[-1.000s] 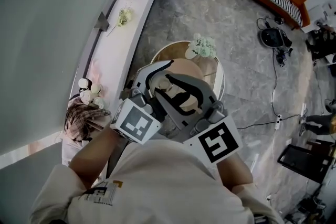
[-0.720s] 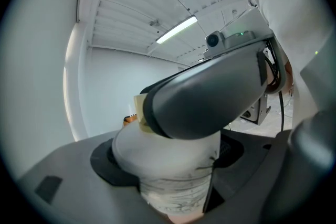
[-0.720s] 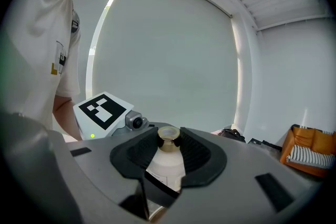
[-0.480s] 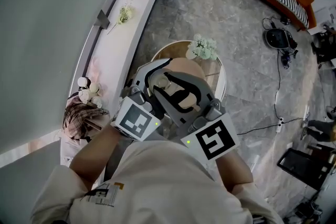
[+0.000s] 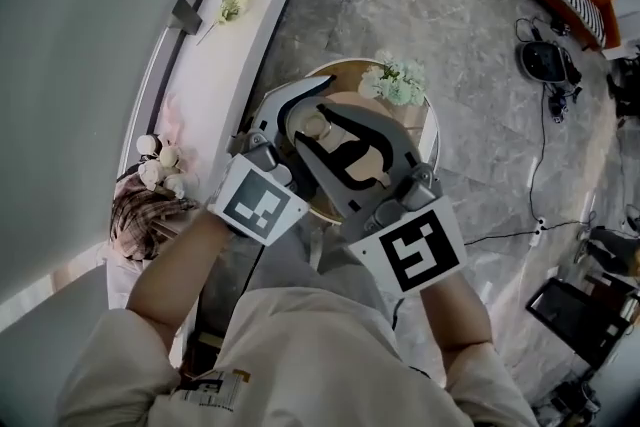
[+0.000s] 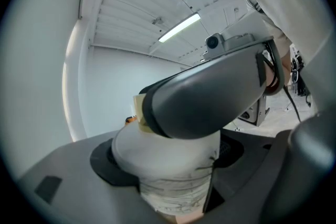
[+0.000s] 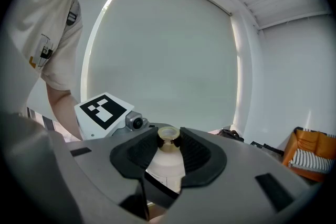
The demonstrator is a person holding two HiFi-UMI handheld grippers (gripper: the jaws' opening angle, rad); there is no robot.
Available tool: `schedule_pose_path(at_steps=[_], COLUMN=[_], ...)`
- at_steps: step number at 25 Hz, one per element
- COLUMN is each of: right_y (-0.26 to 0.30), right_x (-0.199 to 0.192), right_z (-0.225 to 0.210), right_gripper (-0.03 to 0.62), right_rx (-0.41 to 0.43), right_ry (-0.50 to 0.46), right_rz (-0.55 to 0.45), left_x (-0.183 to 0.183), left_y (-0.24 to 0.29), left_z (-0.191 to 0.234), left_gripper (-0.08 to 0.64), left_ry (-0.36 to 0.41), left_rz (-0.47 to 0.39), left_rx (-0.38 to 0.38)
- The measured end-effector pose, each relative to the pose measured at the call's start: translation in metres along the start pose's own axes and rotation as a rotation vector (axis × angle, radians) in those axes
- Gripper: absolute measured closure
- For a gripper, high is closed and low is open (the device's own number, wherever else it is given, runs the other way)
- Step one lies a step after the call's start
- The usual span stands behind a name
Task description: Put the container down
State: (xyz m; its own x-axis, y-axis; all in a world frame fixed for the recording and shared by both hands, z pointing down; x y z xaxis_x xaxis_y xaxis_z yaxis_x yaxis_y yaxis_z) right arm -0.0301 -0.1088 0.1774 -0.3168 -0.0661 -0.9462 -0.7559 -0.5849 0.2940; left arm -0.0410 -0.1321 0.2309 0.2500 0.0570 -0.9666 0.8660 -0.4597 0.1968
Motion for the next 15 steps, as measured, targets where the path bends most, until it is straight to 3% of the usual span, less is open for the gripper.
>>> schedule_pose_path(at_steps=[15], right_y=[0.073], right_x=[-0.132], right_z=[-0.048], right_gripper=[0.46], right_rx=[-0.046], right_ry=[0.012], right_rz=[0.009], left_x=[-0.133], left_y=[0.074], left_z=[0.039], left_gripper=[0.184], left_ry=[0.024], left_rz=[0.008], left_rx=[0.016])
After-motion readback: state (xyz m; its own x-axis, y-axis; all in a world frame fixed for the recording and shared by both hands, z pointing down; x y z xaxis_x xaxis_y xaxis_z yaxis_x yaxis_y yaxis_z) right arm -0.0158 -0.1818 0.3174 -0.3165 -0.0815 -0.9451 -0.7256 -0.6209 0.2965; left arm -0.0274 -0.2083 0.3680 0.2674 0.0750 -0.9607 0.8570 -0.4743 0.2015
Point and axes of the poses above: the fingertips, and each gripper's own axes: y forward along the fingers, z to its left, x out of its top, the point moved 5 cm from there along -y, backward along the fingers, and after that the axes turned 3 degrees about -y, right-handed, at the moved point
